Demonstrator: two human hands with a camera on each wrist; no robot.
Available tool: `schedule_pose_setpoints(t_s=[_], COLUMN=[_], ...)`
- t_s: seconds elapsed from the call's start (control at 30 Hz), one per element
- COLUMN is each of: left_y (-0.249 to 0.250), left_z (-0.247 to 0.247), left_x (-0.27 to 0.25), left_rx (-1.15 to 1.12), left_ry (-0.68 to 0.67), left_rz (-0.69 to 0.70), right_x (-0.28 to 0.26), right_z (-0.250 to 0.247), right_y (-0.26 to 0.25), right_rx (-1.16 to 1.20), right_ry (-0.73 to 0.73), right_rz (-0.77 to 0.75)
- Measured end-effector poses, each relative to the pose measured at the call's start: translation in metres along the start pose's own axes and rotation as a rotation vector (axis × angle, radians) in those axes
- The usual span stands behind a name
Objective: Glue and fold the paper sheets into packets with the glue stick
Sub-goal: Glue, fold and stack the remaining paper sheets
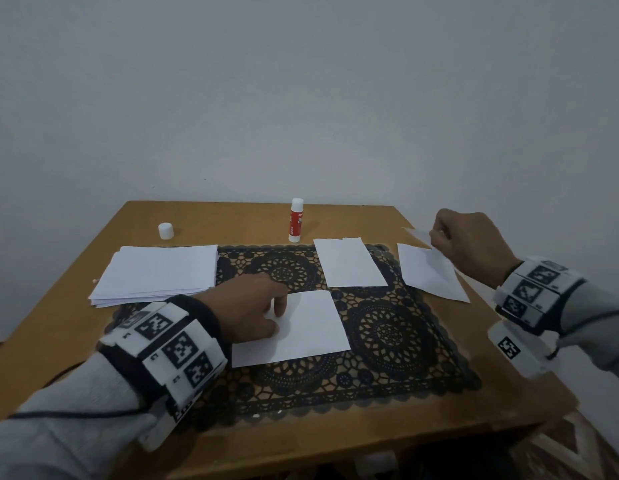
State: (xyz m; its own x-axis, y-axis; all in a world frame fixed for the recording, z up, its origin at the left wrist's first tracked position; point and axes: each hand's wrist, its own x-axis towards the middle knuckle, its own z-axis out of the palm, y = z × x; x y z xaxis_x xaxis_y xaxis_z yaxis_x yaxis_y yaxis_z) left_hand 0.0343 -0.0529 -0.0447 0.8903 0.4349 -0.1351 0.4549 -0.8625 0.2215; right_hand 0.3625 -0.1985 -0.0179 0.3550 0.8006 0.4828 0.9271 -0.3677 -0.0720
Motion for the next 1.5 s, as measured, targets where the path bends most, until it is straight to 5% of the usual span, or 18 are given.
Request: schedule_pose_setpoints(t_s=[0.27,0.47,0.7,0.93,1.3,1.5], left_y=[-0.002,0.004,0.007,-0.013,-0.019,-0.019], left_z=[0.000,-0.008,-0.018,-0.026,-0.020,-0.014], left_x=[0.003,-0.004,-0.013,-0.020,-0.028,-0.023], left_rx=[-0.005,-0.475,-0.646,-0.830,-0.475,-0.325], left_ry=[0.088,0.534,0.650,0.584,0.080,-0.015], left_rz=[-0.016,-0.003,-0.014,-0.205,-0.431,-0.458], right_x=[-0.004,-0.011,-0.007,-0.016,-0.028,-0.029], right_z=[-0.051,-0.066,-0.021,-0.002,0.006,0.010], right_y=[-0.050,-0.104,-0.114,-0.123,-0.134,-0.147], right_rx=[0.278,0.737,0.945,1.160,0.867,0.749], right_ry=[0.163,-0.081,-0.333,-0.688,-0.809,-0.796], right_rz=[-0.175,-0.122,0.186,0.352,0.379,0.486])
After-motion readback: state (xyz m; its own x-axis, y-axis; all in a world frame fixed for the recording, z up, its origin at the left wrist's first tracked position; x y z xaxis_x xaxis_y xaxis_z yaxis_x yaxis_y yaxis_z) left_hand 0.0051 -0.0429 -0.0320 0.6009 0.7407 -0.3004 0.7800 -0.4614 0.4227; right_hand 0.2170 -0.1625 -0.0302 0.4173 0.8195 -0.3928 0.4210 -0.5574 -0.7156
